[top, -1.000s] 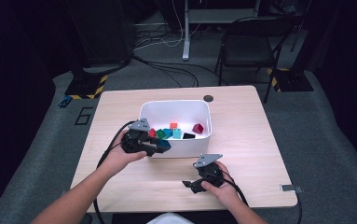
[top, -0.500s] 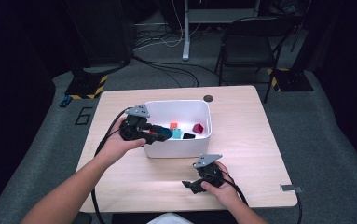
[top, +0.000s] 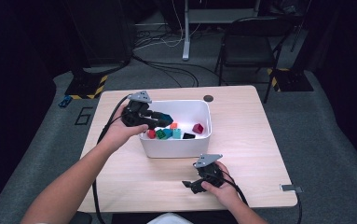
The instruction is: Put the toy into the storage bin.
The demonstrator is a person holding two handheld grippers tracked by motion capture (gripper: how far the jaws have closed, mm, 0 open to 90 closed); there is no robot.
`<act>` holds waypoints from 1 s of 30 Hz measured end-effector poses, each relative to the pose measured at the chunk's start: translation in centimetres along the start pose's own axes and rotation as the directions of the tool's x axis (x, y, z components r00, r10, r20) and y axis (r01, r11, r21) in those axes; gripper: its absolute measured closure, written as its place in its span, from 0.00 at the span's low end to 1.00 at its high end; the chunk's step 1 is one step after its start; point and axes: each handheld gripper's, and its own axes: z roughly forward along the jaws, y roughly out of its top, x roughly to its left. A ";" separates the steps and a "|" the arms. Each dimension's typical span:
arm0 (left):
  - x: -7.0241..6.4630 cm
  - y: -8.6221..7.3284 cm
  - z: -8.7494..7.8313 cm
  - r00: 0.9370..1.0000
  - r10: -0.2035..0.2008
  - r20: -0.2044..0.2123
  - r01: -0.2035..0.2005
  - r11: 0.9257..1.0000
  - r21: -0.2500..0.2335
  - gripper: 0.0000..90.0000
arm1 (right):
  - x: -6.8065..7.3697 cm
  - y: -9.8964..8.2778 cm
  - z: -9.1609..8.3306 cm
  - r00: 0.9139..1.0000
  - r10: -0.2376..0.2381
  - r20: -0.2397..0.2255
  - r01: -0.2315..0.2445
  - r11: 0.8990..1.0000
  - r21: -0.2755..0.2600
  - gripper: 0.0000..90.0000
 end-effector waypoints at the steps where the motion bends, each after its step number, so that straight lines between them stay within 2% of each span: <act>1: 0.2 0.1 0.2 1.000 -0.002 0.000 0.002 1.000 -0.003 0.65 | 0.0 0.0 0.0 1.000 0.000 0.000 0.000 1.000 0.000 0.18; 7: 1.2 0.5 1.7 1.000 -0.001 -0.007 0.001 1.000 -0.010 0.65 | 0.0 0.0 0.0 1.000 -0.002 0.001 0.002 1.000 0.002 0.18; 11: 1.6 0.8 3.0 1.000 0.007 0.007 -0.007 1.000 -0.015 0.65 | 0.0 0.0 0.0 1.000 -0.001 0.001 0.001 1.000 0.003 0.18; 15: 2.1 0.9 4.7 1.000 0.002 0.012 -0.002 1.000 -0.003 0.65 | 0.0 0.0 0.0 1.000 -0.006 0.000 0.006 1.000 0.004 0.18; 22: 2.6 0.7 7.5 1.000 0.002 -0.010 -0.002 0.999 0.035 0.65 | -0.1 0.0 -0.1 1.000 -0.006 0.000 0.006 1.000 0.000 0.18; 24: 2.7 0.5 7.9 1.000 0.001 -0.007 0.000 0.998 0.055 0.64 | -0.2 -0.1 -0.1 1.000 -0.003 0.001 0.003 1.000 -0.002 0.18; 27: 2.7 0.4 8.2 1.000 -0.009 -0.002 0.009 0.997 0.073 0.56 | -0.1 -0.1 -0.1 1.000 -0.006 -0.001 0.006 1.000 -0.001 0.18; 30: 2.6 0.4 7.7 1.000 -0.008 -0.014 0.009 0.998 0.065 0.52 | -0.1 -0.1 -0.1 1.000 -0.006 -0.002 0.006 1.000 -0.001 0.18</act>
